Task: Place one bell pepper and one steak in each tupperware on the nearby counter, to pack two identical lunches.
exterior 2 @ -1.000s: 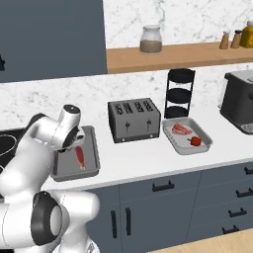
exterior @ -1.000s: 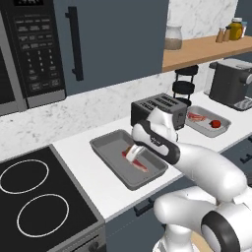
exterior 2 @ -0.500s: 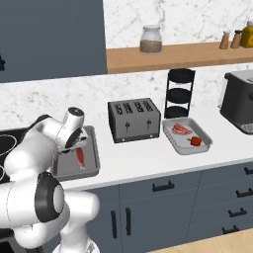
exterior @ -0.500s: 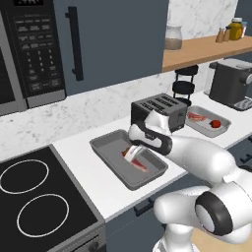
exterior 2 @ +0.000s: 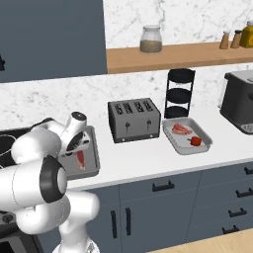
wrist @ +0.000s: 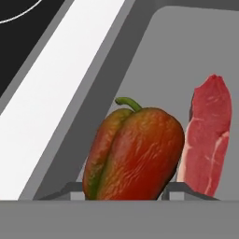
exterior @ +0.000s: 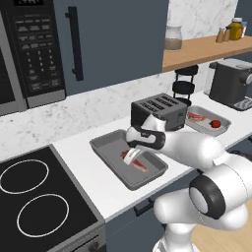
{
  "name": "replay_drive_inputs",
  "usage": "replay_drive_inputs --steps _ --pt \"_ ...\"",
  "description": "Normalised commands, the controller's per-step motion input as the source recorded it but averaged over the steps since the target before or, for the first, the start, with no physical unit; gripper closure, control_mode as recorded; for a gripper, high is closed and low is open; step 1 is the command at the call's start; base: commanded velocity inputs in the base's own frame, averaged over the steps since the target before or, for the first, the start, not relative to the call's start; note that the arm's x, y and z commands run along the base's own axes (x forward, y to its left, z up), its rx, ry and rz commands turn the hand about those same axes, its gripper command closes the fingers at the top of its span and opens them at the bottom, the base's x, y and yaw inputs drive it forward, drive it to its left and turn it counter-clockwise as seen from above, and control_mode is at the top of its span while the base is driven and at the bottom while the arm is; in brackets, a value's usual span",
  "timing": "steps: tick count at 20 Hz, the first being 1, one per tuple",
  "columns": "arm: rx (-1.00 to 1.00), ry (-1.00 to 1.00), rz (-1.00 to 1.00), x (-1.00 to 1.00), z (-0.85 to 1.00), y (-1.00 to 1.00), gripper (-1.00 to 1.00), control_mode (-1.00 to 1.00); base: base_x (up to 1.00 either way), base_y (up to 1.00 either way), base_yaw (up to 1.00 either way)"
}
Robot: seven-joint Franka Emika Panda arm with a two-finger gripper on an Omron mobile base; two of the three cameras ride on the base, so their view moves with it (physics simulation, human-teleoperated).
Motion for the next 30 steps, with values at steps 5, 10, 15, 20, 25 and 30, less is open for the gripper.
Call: replay_drive_inputs --steps 5,10,15,20,25,30 --pt "0.0 0.0 0.0 0.12 -0.26 0.0 1.0 -1.0 0.0 0.0 0.0" --pt "0.0 0.0 0.0 0.05 -0.18 0.0 1.0 -1.0 0.0 0.0 0.0" --pt "0.0 0.0 0.0 0.04 -0.19 0.0 1.0 -1.0 0.0 0.0 0.0" --pt "0.0 0.0 0.0 0.02 -0.1 0.07 -1.0 -1.0 0.0 0.0 0.0" --pt "0.0 0.0 0.0 0.0 -0.02 0.09 -1.0 -1.0 0.0 0.0 0.0" --pt "0.0 0.0 0.0 0.0 0.0 0.0 -1.0 -1.0 0.0 0.0 0.0"
